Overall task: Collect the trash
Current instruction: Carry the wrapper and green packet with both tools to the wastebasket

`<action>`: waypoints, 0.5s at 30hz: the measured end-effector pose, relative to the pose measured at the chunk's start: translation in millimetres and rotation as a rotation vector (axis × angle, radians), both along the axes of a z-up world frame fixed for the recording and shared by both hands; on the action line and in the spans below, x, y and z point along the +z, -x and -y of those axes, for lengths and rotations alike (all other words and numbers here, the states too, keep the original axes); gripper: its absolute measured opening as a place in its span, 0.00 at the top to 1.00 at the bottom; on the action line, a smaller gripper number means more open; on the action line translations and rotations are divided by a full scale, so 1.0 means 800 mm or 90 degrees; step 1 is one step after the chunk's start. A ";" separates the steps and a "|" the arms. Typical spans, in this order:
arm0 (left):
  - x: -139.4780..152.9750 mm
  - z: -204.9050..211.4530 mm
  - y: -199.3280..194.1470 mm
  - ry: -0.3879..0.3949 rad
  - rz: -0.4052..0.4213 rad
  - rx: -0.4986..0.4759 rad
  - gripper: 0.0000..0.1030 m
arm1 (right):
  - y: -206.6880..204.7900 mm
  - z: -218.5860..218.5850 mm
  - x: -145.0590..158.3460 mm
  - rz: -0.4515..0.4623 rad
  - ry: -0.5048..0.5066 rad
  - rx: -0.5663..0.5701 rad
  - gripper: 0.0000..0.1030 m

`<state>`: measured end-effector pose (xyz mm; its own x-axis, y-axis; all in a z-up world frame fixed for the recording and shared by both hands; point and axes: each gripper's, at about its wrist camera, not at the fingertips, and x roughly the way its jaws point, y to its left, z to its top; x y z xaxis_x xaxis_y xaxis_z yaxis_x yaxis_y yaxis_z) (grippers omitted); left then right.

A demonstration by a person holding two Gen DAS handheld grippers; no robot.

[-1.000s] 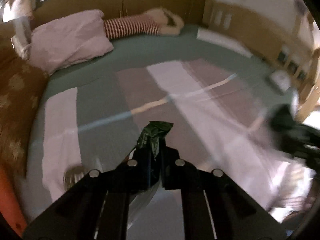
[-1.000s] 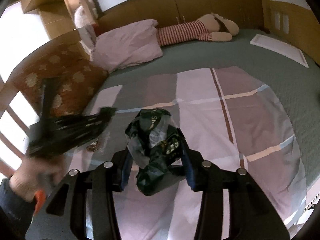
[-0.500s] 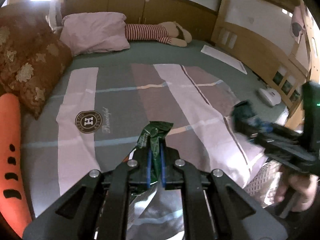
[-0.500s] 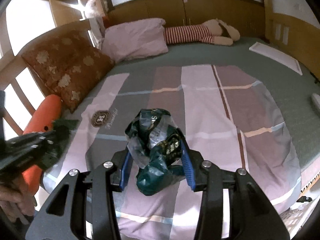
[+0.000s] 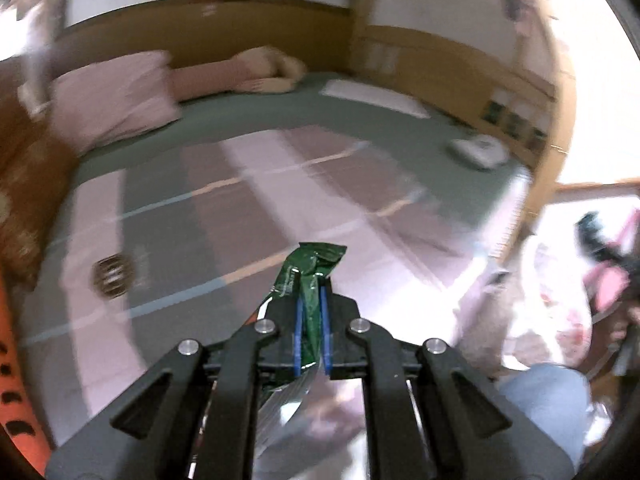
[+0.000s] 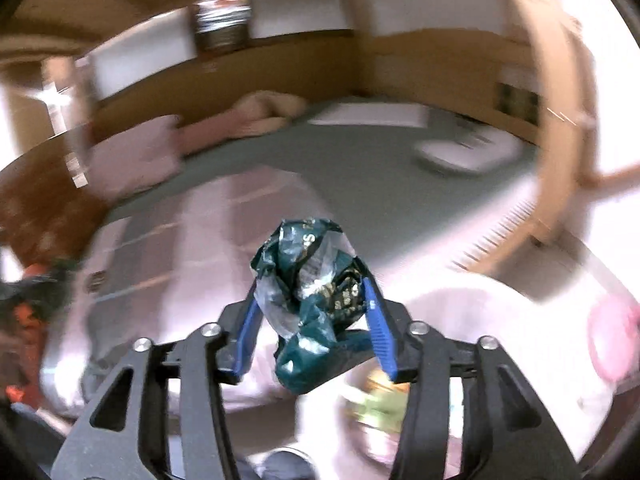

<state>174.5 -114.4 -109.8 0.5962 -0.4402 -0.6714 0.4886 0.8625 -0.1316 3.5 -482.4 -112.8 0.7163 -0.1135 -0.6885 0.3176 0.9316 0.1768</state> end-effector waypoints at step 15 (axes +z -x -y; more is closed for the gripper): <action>0.036 0.420 0.128 0.084 -0.094 -0.418 0.45 | 0.128 0.112 0.092 0.157 -0.054 -0.185 0.21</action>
<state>71.8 -450.7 -81.1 0.0837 -0.7625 -0.6416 0.8738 0.3657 -0.3206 -99.0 -571.6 -39.3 0.8077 -0.2865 -0.5153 0.5046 0.7879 0.3530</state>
